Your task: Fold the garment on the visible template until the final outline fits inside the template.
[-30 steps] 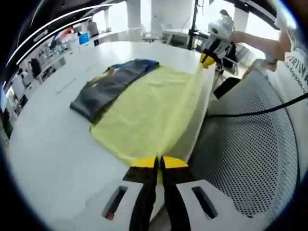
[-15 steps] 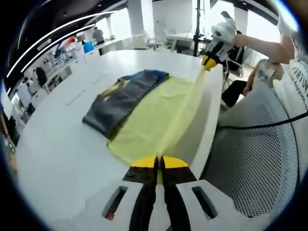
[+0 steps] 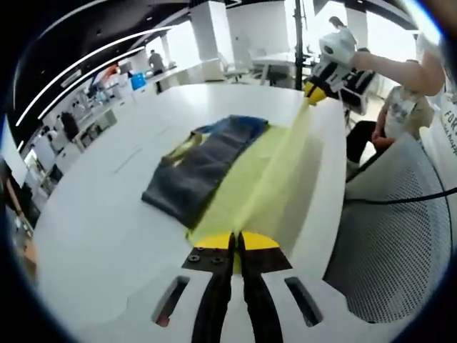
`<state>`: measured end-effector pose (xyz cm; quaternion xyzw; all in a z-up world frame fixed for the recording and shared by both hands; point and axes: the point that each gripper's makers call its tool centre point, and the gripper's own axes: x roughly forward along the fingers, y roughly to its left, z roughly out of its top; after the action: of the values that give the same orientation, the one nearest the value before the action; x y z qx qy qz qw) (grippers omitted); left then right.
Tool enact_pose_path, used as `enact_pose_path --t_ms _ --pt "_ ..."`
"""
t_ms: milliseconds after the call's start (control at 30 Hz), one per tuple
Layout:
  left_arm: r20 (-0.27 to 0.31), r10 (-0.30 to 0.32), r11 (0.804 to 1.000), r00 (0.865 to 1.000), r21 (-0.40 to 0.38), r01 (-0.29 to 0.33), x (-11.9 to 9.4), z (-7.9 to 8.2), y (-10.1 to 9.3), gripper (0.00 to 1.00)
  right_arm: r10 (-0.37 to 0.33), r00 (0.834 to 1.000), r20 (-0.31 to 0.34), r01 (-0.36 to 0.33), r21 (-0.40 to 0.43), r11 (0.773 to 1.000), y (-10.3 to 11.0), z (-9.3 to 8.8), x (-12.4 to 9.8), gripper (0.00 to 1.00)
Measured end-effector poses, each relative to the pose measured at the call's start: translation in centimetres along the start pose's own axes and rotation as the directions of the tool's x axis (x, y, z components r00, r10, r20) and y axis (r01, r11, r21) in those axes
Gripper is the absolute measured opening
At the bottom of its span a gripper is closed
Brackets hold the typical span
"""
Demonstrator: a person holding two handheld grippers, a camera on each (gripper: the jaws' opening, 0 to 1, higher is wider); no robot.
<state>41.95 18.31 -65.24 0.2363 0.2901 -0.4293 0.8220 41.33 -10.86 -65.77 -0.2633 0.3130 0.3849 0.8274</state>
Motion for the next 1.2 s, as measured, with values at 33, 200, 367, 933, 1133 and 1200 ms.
enact_pose_path --t_ms 33,200,367,933,1133,1200 --pt "0.004 0.002 1.0 1.0 0.005 -0.002 0.1 0.2 0.2 0.0 -0.001 1.0 -0.001 0.001 0.0 1.0 -0.1 0.1 0.0 0.0" --pt "0.012 0.016 0.999 1.0 0.031 -0.016 0.5 0.8 1.7 0.0 -0.01 1.0 -0.005 0.01 -0.005 1.0 -0.8 0.5 0.4 0.0" --pt "0.04 0.033 0.999 0.999 0.037 -0.035 0.7 1.9 3.1 0.0 -0.039 0.999 -0.002 0.039 -0.025 0.999 -2.0 1.3 0.6 0.0" --pt "0.106 0.113 0.991 0.988 0.066 -0.12 1.6 5.2 7.3 0.0 -0.129 0.991 0.021 0.13 -0.026 0.991 -6.5 3.4 1.5 0.0" --pt "0.119 0.143 0.986 0.982 0.067 -0.152 2.0 5.9 8.5 0.0 -0.16 0.987 0.026 0.161 -0.033 0.986 -8.0 4.3 1.9 0.0" --pt "0.126 0.153 0.985 0.98 0.065 -0.162 2.0 6.1 8.9 0.0 -0.169 0.985 0.033 0.17 -0.037 0.985 -8.5 4.7 2.1 0.0"
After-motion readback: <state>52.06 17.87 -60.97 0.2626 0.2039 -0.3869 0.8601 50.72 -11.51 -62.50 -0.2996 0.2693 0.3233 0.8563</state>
